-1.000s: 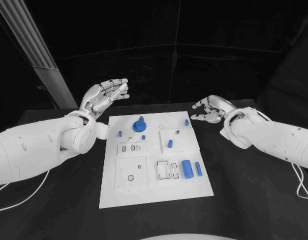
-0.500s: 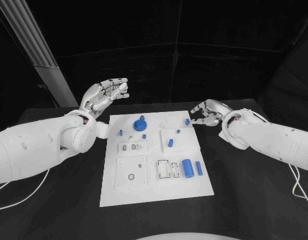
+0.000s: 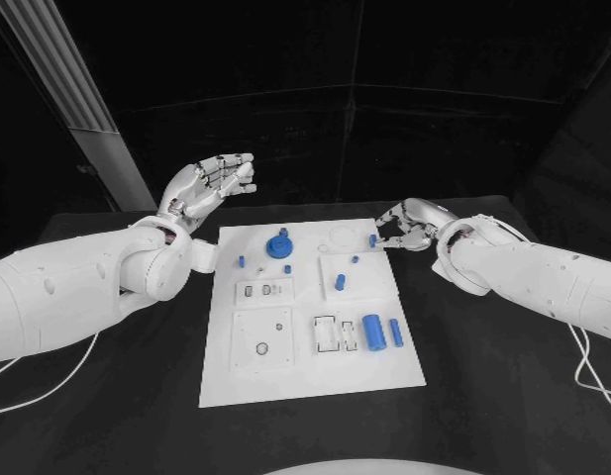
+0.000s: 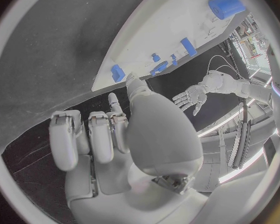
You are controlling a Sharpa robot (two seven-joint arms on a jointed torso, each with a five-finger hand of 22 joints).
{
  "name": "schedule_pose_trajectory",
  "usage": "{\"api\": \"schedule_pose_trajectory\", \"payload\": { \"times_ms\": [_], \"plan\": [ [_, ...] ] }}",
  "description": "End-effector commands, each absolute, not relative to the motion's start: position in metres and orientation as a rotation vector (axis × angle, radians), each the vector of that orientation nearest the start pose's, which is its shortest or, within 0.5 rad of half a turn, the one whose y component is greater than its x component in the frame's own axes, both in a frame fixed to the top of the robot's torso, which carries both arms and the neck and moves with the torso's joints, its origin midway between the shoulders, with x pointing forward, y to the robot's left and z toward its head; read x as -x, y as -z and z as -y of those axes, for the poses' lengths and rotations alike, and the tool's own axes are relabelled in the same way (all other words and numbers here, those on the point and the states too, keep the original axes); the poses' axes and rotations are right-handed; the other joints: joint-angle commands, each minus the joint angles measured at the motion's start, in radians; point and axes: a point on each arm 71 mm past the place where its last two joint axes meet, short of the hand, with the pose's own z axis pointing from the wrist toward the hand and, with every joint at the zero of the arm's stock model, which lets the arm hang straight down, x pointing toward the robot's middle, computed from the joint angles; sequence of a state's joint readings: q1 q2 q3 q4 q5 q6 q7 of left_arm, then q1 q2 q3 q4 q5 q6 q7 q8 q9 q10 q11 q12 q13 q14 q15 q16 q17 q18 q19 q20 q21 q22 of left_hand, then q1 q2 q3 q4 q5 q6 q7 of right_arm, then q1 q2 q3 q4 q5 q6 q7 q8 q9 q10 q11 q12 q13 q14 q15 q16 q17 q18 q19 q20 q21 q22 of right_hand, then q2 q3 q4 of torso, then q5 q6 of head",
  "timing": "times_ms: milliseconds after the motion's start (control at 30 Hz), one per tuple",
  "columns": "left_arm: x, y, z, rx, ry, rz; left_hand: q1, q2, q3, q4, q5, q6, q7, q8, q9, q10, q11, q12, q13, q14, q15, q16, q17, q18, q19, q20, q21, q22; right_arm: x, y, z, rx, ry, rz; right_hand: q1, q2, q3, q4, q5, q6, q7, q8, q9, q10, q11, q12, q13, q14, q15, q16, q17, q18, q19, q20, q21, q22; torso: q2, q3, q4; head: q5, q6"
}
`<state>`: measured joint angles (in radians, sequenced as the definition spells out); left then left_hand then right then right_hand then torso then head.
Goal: Assemble the parts on the task board
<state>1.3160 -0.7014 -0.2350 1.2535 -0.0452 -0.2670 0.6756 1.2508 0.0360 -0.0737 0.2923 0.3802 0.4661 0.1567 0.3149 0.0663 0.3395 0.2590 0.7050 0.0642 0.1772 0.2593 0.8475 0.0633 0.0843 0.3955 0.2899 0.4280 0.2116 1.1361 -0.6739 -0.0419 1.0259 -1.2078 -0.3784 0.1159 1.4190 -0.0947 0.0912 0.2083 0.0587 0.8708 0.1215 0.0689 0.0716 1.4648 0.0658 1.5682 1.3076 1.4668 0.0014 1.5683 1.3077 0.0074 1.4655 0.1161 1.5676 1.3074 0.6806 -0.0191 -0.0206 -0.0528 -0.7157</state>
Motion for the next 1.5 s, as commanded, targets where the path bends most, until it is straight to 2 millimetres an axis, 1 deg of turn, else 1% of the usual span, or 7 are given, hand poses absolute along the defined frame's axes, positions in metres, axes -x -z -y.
{"api": "schedule_pose_trajectory", "payload": {
  "times_ms": [33,200,300,733,1033,1133,1500],
  "plan": [
    [-0.527,0.165,-0.219,0.659,1.637,-1.100,0.000,0.009,-0.008,0.000,0.006,-0.006,0.136,0.005,-0.001,-0.005,0.002,-0.002,0.000,-0.005,0.000,-0.001,0.002,0.005,-0.011,0.000,-0.003,-0.002,-0.549,0.241,0.266,-0.115,-0.577,-1.679,0.016,0.002,0.008,0.001,-0.002,-0.002,-0.004,0.003,0.001,0.106,-0.008,0.003,0.263,0.104,-0.007,0.002,0.263,-0.007,0.105,-0.009,0.003,0.263,0.000,-0.0001,0.0006,-0.007,-0.002],
    [-0.527,0.165,-0.219,0.659,1.636,-1.100,0.000,0.009,-0.008,0.000,0.006,-0.006,0.136,0.005,-0.001,-0.005,0.002,-0.002,0.000,-0.005,0.000,-0.001,0.002,0.005,-0.011,0.000,-0.003,-0.002,-0.550,0.242,0.264,-0.113,-0.573,-1.687,0.025,0.006,0.012,-0.001,-0.003,0.002,-0.009,0.006,0.002,0.106,-0.012,0.003,0.263,0.104,-0.010,0.002,0.263,-0.007,0.105,-0.011,0.003,0.263,0.000,0.0002,-0.0019,-0.003,-0.002],
    [-0.527,0.165,-0.220,0.660,1.635,-1.100,0.000,0.009,-0.008,0.000,0.006,-0.006,0.136,0.005,-0.001,-0.005,0.002,-0.002,0.000,-0.005,0.000,-0.001,0.002,0.005,-0.011,0.000,-0.003,-0.002,-0.550,0.242,0.264,-0.112,-0.572,-1.689,0.029,0.010,0.014,-0.001,-0.004,0.006,-0.013,0.009,0.003,0.106,-0.015,0.003,0.263,0.104,-0.012,0.002,0.263,-0.007,0.105,-0.013,0.003,0.263,0.001,0.0001,-0.0004,-0.007,0.002],
    [-0.527,0.165,-0.219,0.660,1.635,-1.101,0.000,0.009,-0.008,0.000,0.006,-0.006,0.136,0.005,-0.001,-0.005,0.002,-0.002,0.000,-0.005,0.000,-0.001,0.002,0.005,-0.011,0.000,-0.003,-0.002,-0.553,0.244,0.258,-0.106,-0.566,-1.703,0.049,0.029,0.021,-0.008,-0.001,0.036,-0.028,0.024,0.008,0.106,-0.029,0.003,0.263,0.104,-0.024,0.002,0.263,-0.007,0.105,-0.023,0.003,0.263,0.000,0.0002,0.0008,-0.006,-0.004],
    [-0.527,0.165,-0.220,0.661,1.632,-1.100,0.002,0.010,-0.008,0.000,0.007,-0.007,0.136,0.006,-0.001,-0.005,0.002,-0.002,0.000,-0.005,0.000,-0.001,0.002,0.005,-0.012,0.000,-0.003,-0.002,-0.554,0.246,0.254,-0.096,-0.557,-1.724,0.064,0.037,0.025,-0.022,0.025,0.052,-0.032,0.029,0.009,0.106,-0.034,0.003,0.263,0.104,-0.030,0.002,0.263,-0.007,0.105,-0.030,0.003,0.263,0.001,0.0001,-0.0005,0.000,-0.004],
    [-0.527,0.165,-0.221,0.661,1.631,-1.100,0.002,0.010,-0.008,0.000,0.007,-0.007,0.136,0.006,-0.001,-0.005,0.002,-0.002,0.000,-0.005,0.000,-0.001,0.002,0.005,-0.012,0.000,-0.003,-0.002,-0.554,0.247,0.253,-0.096,-0.554,-1.730,0.070,0.039,0.027,-0.027,0.037,0.057,-0.033,0.030,0.009,0.106,-0.035,0.003,0.263,0.104,-0.031,0.002,0.263,-0.007,0.105,-0.032,0.003,0.263,0.000,0.0000,-0.0011,0.002,-0.008],
    [-0.527,0.165,-0.221,0.661,1.630,-1.099,0.002,0.010,-0.008,0.000,0.007,-0.007,0.136,0.006,-0.001,-0.005,0.002,-0.002,0.000,-0.005,0.000,-0.001,0.002,0.005,-0.012,0.000,-0.003,-0.002,-0.555,0.248,0.249,-0.092,-0.550,-1.741,0.075,0.044,0.030,-0.032,0.043,0.066,-0.034,0.033,0.009,0.106,-0.036,0.003,0.263,0.104,-0.032,0.002,0.263,-0.007,0.105,-0.033,0.003,0.263,0.000,0.0001,-0.0011,0.001,-0.013]
  ]
}}
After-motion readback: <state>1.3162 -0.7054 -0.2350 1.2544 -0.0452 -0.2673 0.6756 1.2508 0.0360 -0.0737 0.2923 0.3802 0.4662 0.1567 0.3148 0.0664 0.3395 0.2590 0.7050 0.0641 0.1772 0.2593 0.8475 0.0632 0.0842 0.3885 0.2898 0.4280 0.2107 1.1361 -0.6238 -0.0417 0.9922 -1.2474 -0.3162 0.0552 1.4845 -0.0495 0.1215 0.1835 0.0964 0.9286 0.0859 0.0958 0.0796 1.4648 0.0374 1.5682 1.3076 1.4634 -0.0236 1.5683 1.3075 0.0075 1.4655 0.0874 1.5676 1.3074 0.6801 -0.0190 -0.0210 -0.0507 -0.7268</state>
